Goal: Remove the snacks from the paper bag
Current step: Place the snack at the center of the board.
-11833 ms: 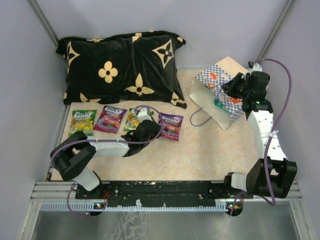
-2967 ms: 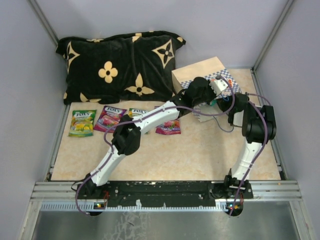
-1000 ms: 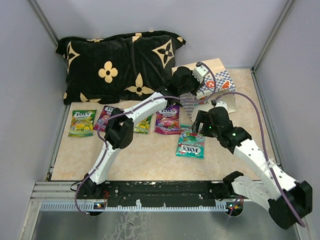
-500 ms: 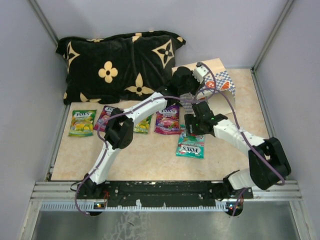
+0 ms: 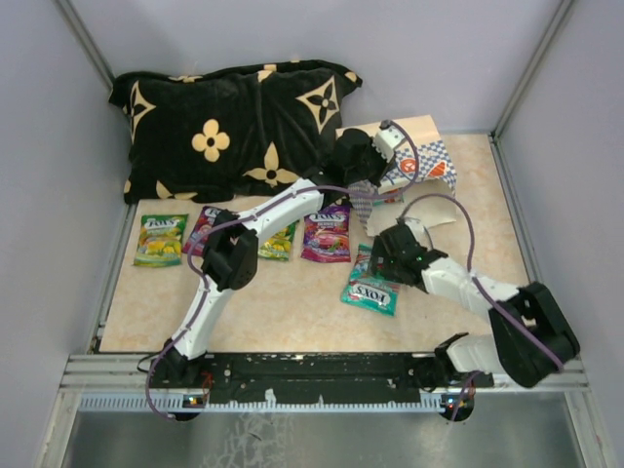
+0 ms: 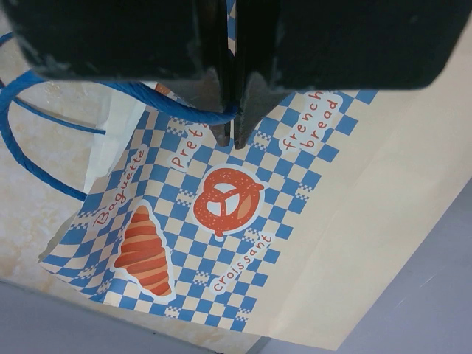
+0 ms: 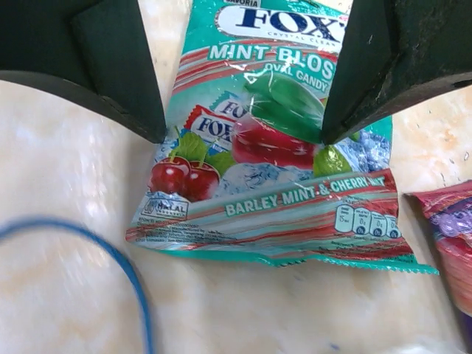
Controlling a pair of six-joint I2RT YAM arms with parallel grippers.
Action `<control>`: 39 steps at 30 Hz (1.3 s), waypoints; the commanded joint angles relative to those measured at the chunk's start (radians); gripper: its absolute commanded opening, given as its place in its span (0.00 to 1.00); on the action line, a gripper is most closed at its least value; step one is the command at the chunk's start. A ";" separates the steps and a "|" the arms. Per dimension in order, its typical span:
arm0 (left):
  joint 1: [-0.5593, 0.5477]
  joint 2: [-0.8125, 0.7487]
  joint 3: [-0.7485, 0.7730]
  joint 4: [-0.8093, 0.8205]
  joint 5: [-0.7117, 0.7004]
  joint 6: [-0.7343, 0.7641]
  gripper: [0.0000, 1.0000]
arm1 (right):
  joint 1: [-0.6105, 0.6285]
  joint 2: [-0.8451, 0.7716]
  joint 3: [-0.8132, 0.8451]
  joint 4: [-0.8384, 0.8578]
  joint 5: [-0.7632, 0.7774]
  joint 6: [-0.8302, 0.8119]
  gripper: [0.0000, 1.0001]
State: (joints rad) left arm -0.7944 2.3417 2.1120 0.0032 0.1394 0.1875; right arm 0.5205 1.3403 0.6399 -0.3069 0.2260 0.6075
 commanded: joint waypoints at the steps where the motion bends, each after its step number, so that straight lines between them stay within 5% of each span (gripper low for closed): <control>1: 0.014 -0.066 -0.010 -0.008 -0.009 0.004 0.00 | 0.006 -0.182 -0.151 -0.012 0.087 0.346 0.85; 6: 0.014 -0.067 -0.014 -0.015 -0.005 -0.008 0.00 | 0.009 -0.365 -0.170 -0.294 0.262 0.665 0.84; 9: 0.015 -0.071 -0.014 -0.020 -0.003 -0.007 0.00 | 0.031 -0.489 -0.129 -0.378 0.338 0.699 0.85; 11: 0.017 -0.076 -0.013 -0.024 -0.006 -0.006 0.00 | 0.036 -0.545 -0.089 -0.289 0.308 0.469 0.87; 15: 0.025 -0.088 -0.014 -0.033 0.000 -0.012 0.00 | 0.038 -0.502 0.056 -0.188 0.009 -0.097 0.87; 18: 0.040 -0.101 -0.026 -0.039 0.029 -0.036 0.00 | 0.040 -0.336 0.187 -0.293 -0.129 -0.313 0.98; 21: 0.059 -0.122 -0.062 -0.028 0.063 -0.066 0.00 | 0.091 -0.181 0.261 -0.352 -0.171 -0.510 0.99; 25: 0.066 -0.146 -0.090 -0.036 0.106 -0.063 0.00 | 0.193 -0.098 0.279 -0.364 -0.181 -0.711 0.99; 39: 0.067 -0.168 -0.096 -0.057 0.160 -0.069 0.00 | 0.186 -0.178 0.145 -0.326 -0.306 -1.139 0.99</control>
State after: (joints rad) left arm -0.7334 2.2196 2.0258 -0.0525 0.2737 0.1295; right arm 0.7132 1.1751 0.8036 -0.6487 -0.0509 -0.3786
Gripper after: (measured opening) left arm 0.016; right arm 0.991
